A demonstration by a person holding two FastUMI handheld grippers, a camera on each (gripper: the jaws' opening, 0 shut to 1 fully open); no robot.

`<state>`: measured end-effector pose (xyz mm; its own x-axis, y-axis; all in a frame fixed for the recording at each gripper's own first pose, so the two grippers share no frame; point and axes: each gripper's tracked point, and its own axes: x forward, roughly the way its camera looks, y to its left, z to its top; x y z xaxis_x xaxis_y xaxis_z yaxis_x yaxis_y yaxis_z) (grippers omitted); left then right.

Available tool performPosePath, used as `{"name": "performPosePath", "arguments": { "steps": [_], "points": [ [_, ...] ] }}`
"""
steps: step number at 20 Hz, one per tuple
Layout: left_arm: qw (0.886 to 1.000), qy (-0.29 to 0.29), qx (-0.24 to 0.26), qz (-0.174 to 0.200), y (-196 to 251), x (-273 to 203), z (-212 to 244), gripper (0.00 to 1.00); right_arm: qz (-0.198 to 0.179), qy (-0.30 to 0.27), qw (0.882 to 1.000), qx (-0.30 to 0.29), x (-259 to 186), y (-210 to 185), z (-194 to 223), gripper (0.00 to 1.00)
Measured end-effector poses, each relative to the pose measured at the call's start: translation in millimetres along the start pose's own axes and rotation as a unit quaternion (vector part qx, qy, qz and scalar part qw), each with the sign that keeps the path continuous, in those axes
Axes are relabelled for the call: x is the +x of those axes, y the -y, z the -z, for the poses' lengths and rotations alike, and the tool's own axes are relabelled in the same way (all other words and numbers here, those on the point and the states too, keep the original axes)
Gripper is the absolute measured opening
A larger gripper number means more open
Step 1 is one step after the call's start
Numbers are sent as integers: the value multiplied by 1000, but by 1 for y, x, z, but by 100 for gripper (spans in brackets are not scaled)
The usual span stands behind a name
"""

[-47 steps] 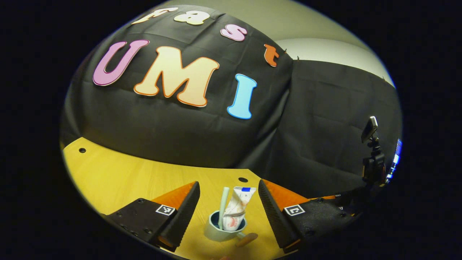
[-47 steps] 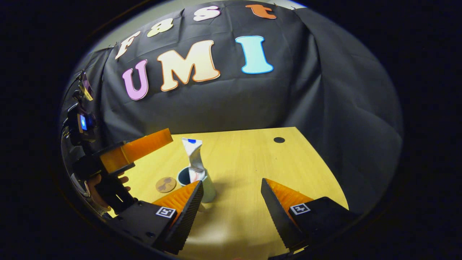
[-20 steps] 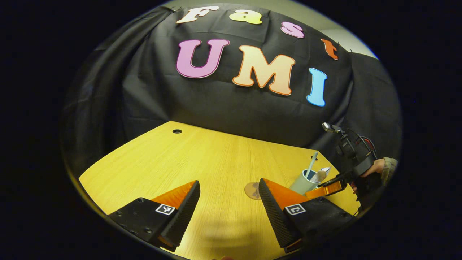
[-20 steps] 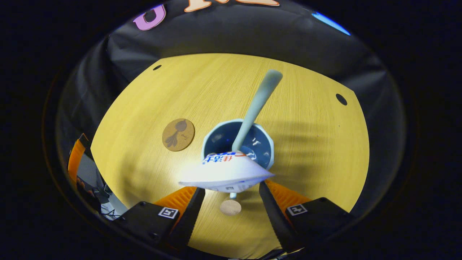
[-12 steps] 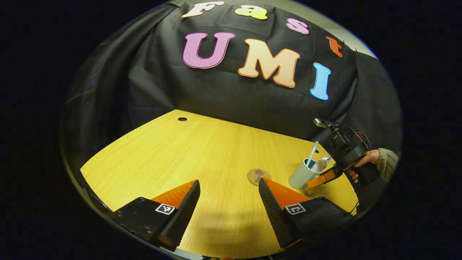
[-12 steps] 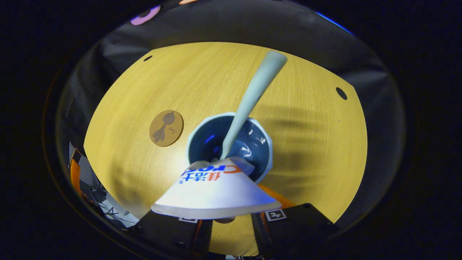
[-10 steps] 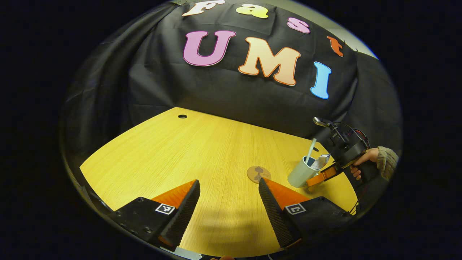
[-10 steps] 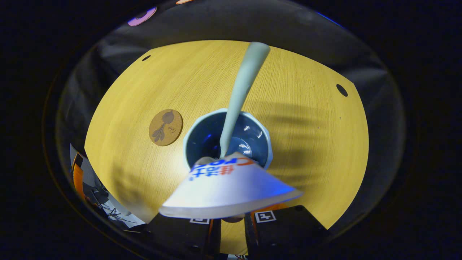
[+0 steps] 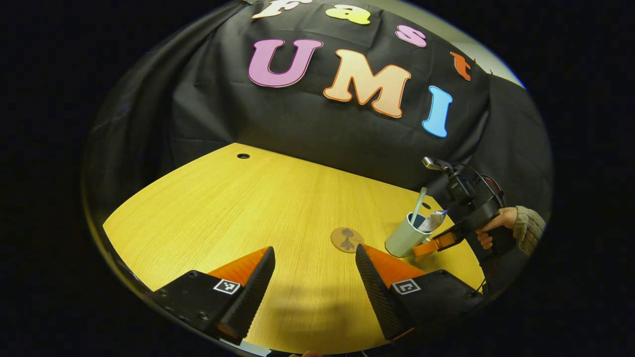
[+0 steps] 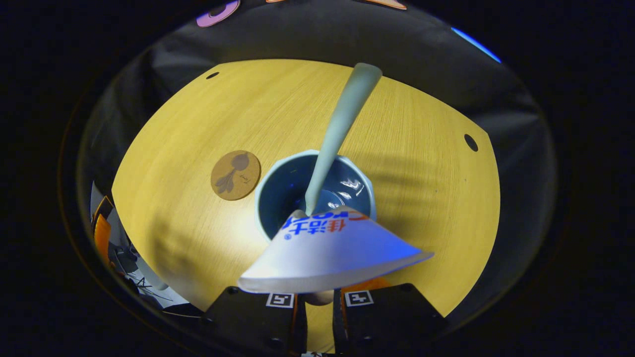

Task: Put the toothbrush and toothpaste on the desktop into the cup, then pick up the cup and place it on the coaster on the desktop.

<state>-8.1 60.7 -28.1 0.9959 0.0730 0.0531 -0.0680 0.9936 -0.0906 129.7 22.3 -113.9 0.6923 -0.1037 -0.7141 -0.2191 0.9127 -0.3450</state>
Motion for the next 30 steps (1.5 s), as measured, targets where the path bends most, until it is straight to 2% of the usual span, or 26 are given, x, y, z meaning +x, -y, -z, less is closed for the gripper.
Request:
{"name": "performPosePath", "arguments": {
  "steps": [7,8,10,12,15,24,26,27,28,29,30],
  "points": [
    [1000,-16,-4,-8,-9,0,9,95,-33,34,998,-34,-11,-50,-42,23],
    [1000,-16,-4,-10,-11,0,11,95,-36,37,998,-41,-12,-58,-49,19],
    [1000,-19,-6,-11,-15,-2,12,94,-42,40,997,-57,-12,-72,-56,23],
    [1000,-18,-7,-16,-20,-3,12,94,-49,34,996,-69,-15,-83,-54,19],
    [999,-19,2,-30,-30,-5,10,94,-57,27,994,-86,-13,-95,-51,23],
    [999,-16,14,-44,-41,-9,8,94,-41,7,993,-108,6,-107,-46,21],
    [999,-17,14,-41,-40,-10,8,94,-45,9,993,-106,1,-101,-44,24],
    [999,-17,16,-40,-39,-10,8,94,-49,20,993,-101,-3,-98,-46,30],
    [999,-17,17,-39,-38,-9,7,94,-54,29,994,-96,-8,-97,-48,29],
    [999,-15,18,-37,-37,-9,6,94,-67,35,993,-88,-14,-101,-50,34],
    [999,-14,18,-33,-34,-8,3,95,-83,43,993,-79,-20,-105,-51,52]
  ]
}}
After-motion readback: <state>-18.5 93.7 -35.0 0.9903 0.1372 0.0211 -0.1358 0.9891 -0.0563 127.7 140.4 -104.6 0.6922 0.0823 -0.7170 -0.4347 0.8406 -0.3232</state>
